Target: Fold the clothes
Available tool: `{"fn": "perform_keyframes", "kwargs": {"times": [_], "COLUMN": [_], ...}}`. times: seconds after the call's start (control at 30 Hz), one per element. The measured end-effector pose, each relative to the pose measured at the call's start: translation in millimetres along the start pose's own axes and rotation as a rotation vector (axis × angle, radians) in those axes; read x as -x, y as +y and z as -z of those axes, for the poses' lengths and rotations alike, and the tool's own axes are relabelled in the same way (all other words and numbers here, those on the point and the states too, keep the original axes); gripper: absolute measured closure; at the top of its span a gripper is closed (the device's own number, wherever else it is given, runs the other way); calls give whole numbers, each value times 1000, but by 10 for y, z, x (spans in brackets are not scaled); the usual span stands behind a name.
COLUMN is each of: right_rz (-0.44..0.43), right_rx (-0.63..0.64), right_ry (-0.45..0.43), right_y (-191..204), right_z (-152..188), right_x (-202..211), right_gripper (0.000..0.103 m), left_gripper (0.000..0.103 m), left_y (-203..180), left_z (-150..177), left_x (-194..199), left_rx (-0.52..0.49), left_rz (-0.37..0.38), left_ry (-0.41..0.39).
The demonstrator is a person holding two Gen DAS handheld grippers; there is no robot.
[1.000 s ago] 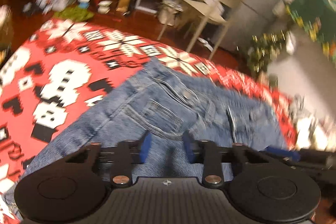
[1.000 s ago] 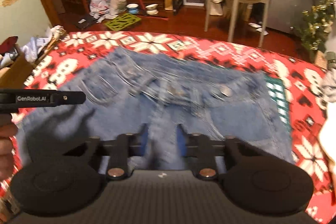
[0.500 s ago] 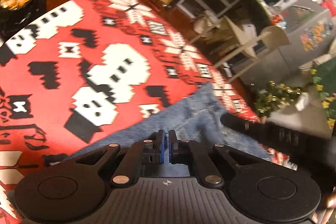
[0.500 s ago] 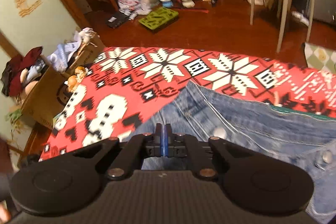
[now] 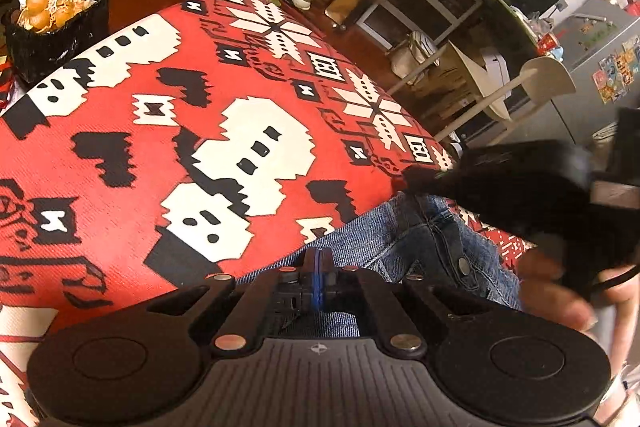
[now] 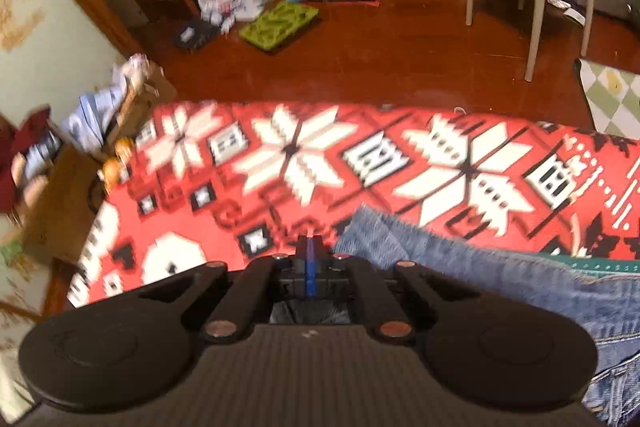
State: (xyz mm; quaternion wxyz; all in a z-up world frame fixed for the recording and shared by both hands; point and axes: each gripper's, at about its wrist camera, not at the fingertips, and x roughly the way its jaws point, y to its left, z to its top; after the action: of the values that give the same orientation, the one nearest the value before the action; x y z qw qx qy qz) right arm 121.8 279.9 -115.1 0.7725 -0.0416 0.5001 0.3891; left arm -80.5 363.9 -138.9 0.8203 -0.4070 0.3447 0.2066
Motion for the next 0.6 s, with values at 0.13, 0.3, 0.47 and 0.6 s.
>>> {"fn": "perform_keyframes", "kwargs": {"times": [0.13, 0.3, 0.47, 0.6], "right_rz": [16, 53, 82, 85], "right_rx": [-22, -15, -83, -73], "right_ry": [7, -6, -28, -59], "right_y": [-115, -145, -221, -306], "right_z": [-88, -76, -173, -264], "right_x": [40, -111, -100, 277], "right_gripper": [101, 103, 101, 101], "left_gripper": [102, 102, 102, 103], "left_y": [24, -17, -71, -70], "left_z": [-19, -16, 0, -14], "left_x": [-2, -12, -21, 20], "left_rx": [19, -4, -41, -33], "left_rz": [2, -6, -14, 7], "left_ry": [-2, -8, -21, -21]}}
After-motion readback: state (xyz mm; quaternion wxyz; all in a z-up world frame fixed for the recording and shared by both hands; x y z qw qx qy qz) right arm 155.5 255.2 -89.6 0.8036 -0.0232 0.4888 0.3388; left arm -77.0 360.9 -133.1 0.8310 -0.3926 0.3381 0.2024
